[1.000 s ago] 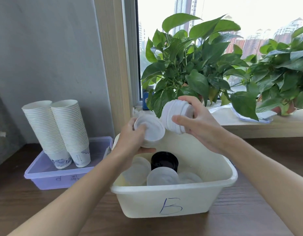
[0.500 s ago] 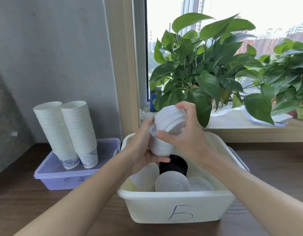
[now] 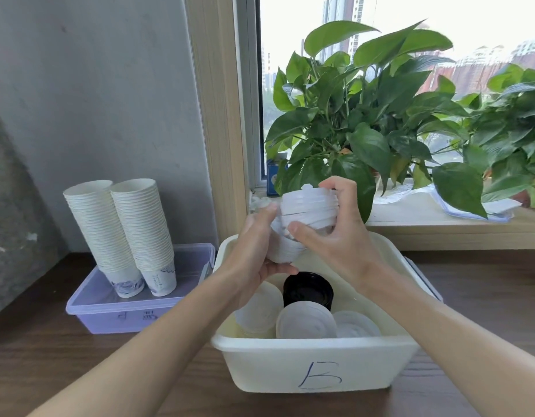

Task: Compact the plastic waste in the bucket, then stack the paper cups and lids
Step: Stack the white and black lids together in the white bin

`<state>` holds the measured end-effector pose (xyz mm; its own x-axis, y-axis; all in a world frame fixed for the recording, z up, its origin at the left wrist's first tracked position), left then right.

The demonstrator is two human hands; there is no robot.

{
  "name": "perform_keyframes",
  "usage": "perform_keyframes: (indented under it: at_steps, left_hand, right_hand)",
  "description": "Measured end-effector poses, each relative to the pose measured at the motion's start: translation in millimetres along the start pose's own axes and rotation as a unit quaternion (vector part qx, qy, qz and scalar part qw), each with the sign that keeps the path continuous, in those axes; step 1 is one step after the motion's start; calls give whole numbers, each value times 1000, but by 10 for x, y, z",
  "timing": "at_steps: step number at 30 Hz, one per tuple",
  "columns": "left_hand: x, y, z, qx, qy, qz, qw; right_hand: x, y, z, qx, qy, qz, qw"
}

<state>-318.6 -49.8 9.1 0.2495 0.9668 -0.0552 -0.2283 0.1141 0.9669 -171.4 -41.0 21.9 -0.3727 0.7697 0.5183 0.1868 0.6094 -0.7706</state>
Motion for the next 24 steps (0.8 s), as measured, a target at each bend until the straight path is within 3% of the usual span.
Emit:
perform_keyframes:
  at_steps: [4,7,17,24]
  left_hand:
    - [-21,20,29,0,-42,5,999]
    - [-29,32,44,-16,-71,-1,997]
    - [-13,53,58,0,-37,4,999]
    - [-2,57,40,-37,-10,-5,999]
  right_hand:
    - [14,0,12,-22,54,-13,998]
    - [14,48,32,8,16,22,1000]
    - [50,121,17,89,11,18,996]
    - [69,121,-48,111,86,47,989]
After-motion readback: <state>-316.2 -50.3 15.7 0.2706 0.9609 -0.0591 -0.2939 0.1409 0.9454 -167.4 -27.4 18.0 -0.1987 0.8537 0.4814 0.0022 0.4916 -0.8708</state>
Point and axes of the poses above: each hand's wrist, its own x-axis towards the middle knuckle, its own z-axis out of the palm, y = z × x, the point moved 1 cm from there along x, towards the middle knuckle, and after that the axes turned 13 degrees about -y, right-handed, at the moved point
